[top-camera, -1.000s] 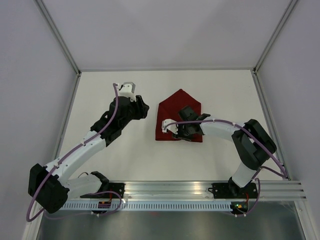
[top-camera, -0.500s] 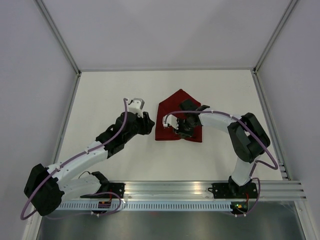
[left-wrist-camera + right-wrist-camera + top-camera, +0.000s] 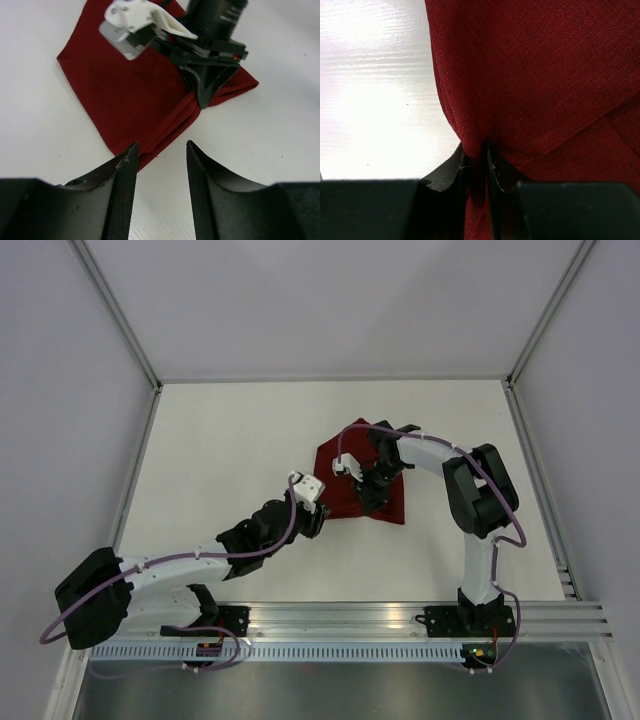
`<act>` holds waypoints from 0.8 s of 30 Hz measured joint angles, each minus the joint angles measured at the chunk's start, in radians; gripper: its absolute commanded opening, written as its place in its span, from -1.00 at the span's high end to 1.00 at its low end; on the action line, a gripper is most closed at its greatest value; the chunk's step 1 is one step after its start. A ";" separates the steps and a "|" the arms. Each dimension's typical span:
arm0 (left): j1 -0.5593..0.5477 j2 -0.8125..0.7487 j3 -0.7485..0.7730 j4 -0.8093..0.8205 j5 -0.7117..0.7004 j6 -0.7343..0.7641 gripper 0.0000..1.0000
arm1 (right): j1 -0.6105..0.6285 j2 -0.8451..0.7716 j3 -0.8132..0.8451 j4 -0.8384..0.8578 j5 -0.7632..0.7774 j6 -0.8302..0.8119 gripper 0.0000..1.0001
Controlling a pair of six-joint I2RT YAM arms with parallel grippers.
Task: Fold the napkin, place the utensils inside, and roll it up
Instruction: Roll the napkin with the utensil
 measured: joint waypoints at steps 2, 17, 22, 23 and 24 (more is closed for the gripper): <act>-0.040 0.051 0.007 0.027 -0.023 0.060 -0.04 | -0.008 0.015 0.017 -0.024 -0.014 -0.008 0.78; -0.190 0.378 0.043 0.296 -0.066 0.499 -0.31 | -0.022 0.061 0.058 -0.153 -0.039 -0.020 0.80; -0.192 0.473 0.080 0.301 -0.020 0.605 -0.45 | -0.023 0.072 0.068 -0.178 -0.041 -0.016 0.80; -0.192 0.486 0.082 0.308 -0.011 0.626 -0.47 | -0.023 0.073 0.069 -0.180 -0.041 -0.016 0.80; -0.192 0.499 0.082 0.314 -0.008 0.647 -0.47 | -0.023 0.075 0.071 -0.184 -0.042 -0.016 0.80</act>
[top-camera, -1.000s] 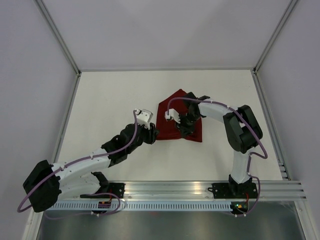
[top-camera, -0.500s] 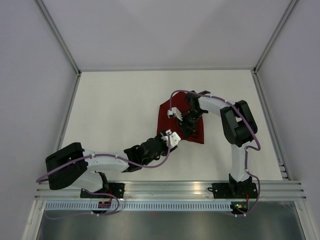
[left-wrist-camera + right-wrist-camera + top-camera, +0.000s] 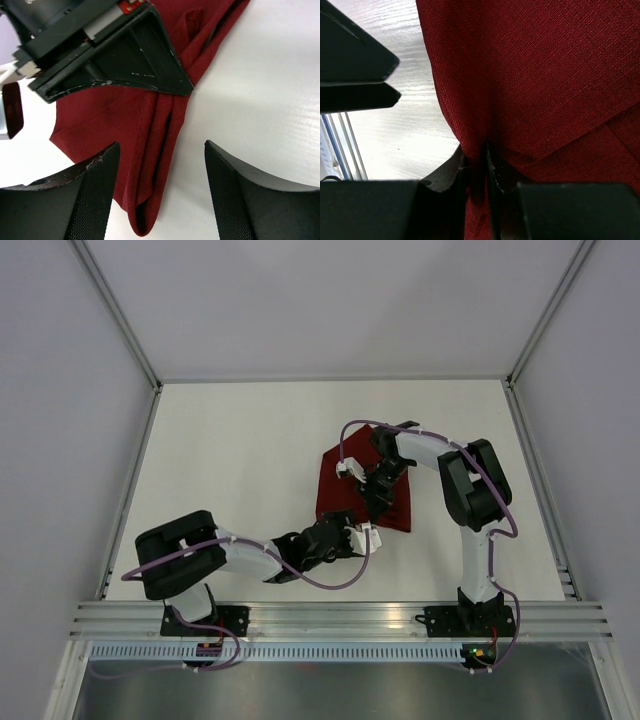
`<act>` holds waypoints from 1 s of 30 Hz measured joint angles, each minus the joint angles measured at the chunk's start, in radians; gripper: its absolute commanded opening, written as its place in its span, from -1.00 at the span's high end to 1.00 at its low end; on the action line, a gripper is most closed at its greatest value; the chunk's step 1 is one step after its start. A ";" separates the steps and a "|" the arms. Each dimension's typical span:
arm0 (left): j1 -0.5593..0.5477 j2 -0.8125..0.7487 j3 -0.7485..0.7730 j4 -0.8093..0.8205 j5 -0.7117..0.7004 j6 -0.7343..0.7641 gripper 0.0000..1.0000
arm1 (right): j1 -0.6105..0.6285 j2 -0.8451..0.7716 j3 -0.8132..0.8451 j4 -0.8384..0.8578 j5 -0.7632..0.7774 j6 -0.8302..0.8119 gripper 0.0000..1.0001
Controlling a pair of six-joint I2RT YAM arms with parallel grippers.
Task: Fold the napkin, place the utensils inside, and roll it up
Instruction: Roll the napkin with the utensil
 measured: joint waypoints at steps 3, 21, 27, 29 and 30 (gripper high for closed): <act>0.000 0.031 0.001 0.011 0.011 0.052 -0.49 | -0.001 0.009 0.009 -0.015 -0.003 0.004 0.80; 0.083 0.172 0.110 -0.008 0.087 0.171 -0.48 | -0.006 0.037 0.040 -0.048 -0.013 0.009 0.81; 0.085 0.181 0.153 -0.082 0.142 0.176 -0.21 | -0.008 0.045 0.047 -0.056 -0.018 0.011 0.82; 0.085 0.184 0.165 -0.111 0.159 0.176 -0.08 | -0.009 0.048 0.050 -0.060 -0.019 0.013 0.82; 0.085 0.187 0.172 -0.121 0.164 0.176 0.04 | -0.009 0.049 0.050 -0.064 -0.021 0.014 0.82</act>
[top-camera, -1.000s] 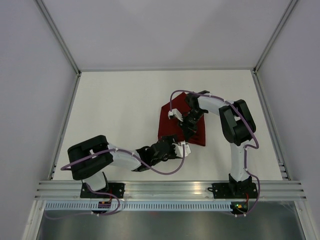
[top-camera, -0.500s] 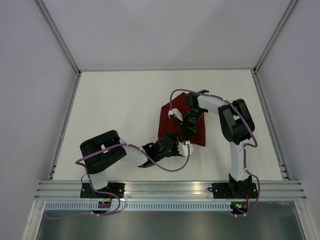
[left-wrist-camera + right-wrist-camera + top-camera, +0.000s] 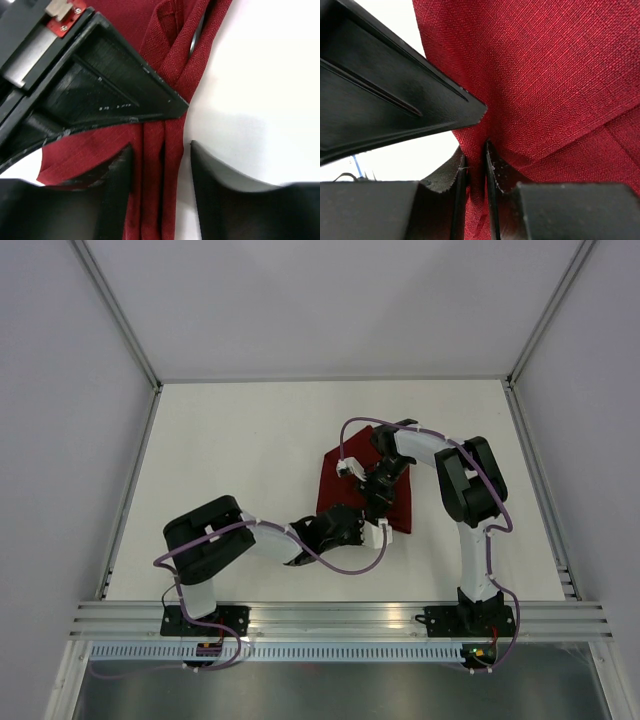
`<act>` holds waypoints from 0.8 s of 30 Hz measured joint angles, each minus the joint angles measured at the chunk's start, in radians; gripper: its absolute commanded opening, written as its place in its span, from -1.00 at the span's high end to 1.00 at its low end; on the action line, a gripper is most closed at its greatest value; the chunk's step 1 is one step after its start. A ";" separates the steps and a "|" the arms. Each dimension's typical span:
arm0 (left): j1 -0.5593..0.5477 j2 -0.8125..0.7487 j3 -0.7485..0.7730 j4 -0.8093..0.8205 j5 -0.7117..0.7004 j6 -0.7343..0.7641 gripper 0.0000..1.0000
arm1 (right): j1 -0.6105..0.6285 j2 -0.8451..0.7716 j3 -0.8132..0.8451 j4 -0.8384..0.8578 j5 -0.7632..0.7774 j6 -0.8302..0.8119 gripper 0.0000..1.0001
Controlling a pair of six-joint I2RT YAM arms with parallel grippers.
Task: Fold the napkin, place the utensils inside, and roll it up
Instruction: Roll the napkin with the utensil
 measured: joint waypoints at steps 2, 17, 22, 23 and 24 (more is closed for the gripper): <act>0.000 0.010 0.016 -0.021 0.012 0.000 0.13 | 0.000 0.003 0.000 -0.010 -0.002 0.001 0.82; 0.016 0.031 0.147 -0.270 0.079 -0.024 0.95 | -0.002 0.012 0.005 -0.033 -0.002 0.008 0.78; 0.035 0.038 0.205 -0.372 0.129 -0.055 0.95 | -0.004 0.011 0.005 -0.036 0.000 0.008 0.46; 0.040 0.040 0.215 -0.388 0.142 -0.063 0.95 | -0.004 0.010 0.003 -0.035 -0.001 0.011 0.39; 0.044 0.040 0.223 -0.399 0.153 -0.071 0.95 | -0.004 0.006 0.001 -0.034 0.000 0.014 0.32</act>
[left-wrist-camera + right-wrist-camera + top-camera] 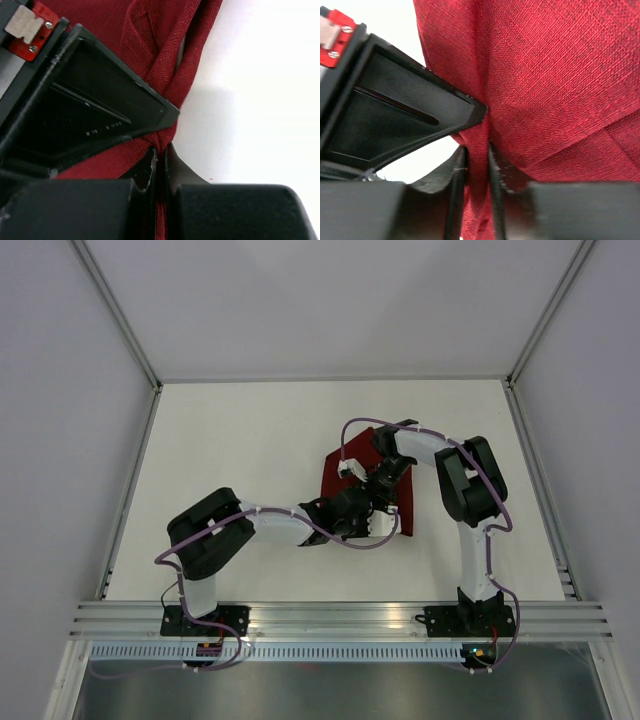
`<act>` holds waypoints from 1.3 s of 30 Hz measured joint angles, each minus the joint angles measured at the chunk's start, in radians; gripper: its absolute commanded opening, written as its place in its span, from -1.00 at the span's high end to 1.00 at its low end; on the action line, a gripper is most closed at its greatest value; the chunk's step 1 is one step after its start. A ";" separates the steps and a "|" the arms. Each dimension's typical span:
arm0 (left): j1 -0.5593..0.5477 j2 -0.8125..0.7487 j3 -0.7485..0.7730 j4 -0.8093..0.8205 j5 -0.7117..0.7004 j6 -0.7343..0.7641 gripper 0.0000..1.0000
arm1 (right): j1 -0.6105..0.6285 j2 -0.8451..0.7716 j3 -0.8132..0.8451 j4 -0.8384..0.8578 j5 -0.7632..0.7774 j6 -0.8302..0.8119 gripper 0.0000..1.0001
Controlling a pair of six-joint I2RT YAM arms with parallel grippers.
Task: Fold the napkin, place the utensils inside, and roll it up
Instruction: Roll the napkin with the utensil
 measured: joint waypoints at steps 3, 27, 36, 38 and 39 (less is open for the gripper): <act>0.011 0.005 0.023 -0.031 0.040 -0.024 0.95 | 0.002 -0.023 -0.019 0.004 -0.002 0.016 0.02; 0.077 0.015 0.045 -0.056 0.233 -0.151 0.95 | -0.205 -0.151 -0.063 0.149 0.046 0.171 -0.28; 0.211 0.118 0.196 -0.210 0.549 -0.262 0.95 | -0.328 -0.372 -0.179 0.272 -0.013 0.167 -0.32; 0.240 0.159 0.254 -0.262 0.630 -0.286 0.95 | -0.335 -0.458 -0.262 0.324 -0.016 0.156 -0.34; 0.256 0.183 0.282 -0.289 0.671 -0.298 0.95 | -0.334 -0.498 -0.303 0.343 -0.016 0.150 -0.34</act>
